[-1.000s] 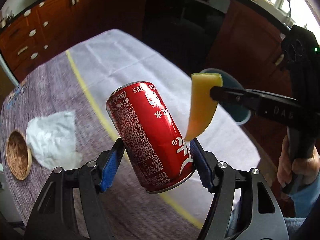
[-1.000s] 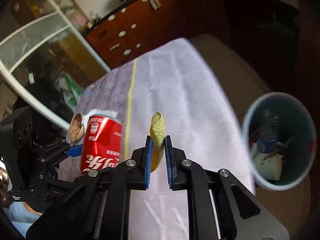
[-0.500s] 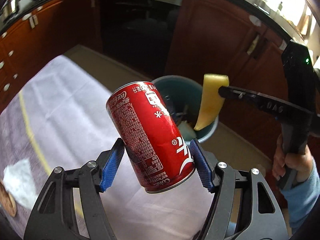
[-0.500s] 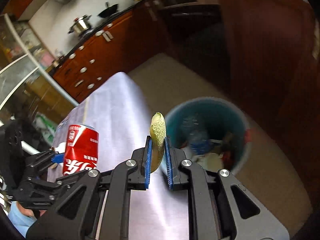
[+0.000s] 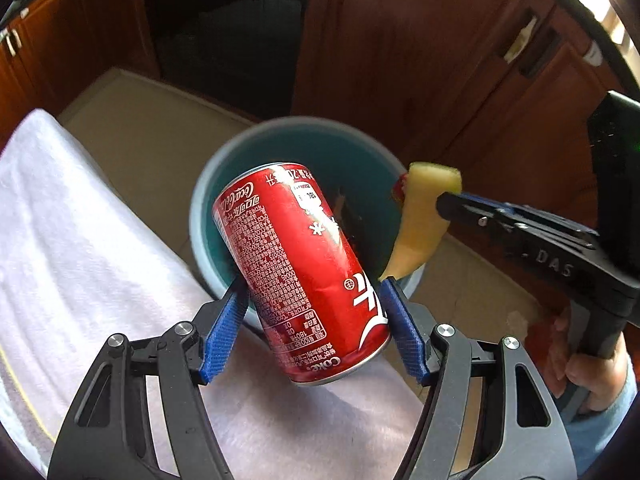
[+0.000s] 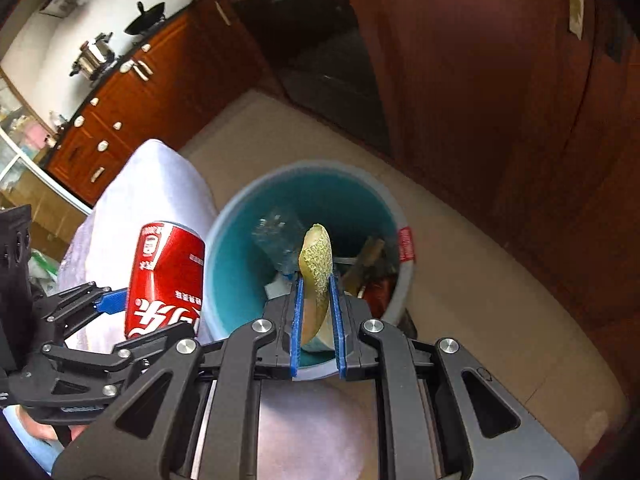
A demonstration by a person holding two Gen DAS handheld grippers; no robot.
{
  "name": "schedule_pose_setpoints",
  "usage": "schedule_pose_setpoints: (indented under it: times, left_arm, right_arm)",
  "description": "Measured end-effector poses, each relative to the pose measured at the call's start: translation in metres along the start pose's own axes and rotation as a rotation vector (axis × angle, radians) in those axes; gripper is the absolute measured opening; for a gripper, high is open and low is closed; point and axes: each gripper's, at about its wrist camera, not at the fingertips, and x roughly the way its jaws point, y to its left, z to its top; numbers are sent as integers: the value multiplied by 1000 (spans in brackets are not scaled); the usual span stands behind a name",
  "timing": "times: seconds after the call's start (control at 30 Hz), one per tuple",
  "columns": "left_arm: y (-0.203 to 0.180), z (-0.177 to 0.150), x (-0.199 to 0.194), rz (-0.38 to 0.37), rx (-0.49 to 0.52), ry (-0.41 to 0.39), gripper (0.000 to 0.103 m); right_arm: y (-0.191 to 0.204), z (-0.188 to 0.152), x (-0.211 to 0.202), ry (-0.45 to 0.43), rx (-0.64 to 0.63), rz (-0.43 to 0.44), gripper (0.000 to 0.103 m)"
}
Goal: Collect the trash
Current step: 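Carry the can and peel over the bin and open both tools, then move both tools back to the table toward the brown bowl and white tissue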
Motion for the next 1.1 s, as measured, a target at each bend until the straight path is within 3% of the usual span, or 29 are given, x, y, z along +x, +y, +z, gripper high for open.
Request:
schedule_pose_setpoints:
  times: [0.17,0.33,0.37,0.57,0.6,1.1]
  left_arm:
    - [6,-1,15,20,-7,43,74]
    - [11,0,15,26,-20,34,77]
    - [12,-1,13,23,-23,34,77]
    - [20,-10,-4,7,-48,12,82]
    - [21,-12,-7,5,-52,7,83]
    - [40,-58,-81,25,-102,-94,85]
  right_arm:
    - [-4,0,10,24,-5,-17,13]
    - [3,2,14,28,-11,-2,16]
    - [4,4,15,26,-11,2,21]
    - [18,5,5,1,-33,1,79]
    - [22,7,3,3,-35,-7,84]
    - [88,-8,-42,-23,-113,32,86]
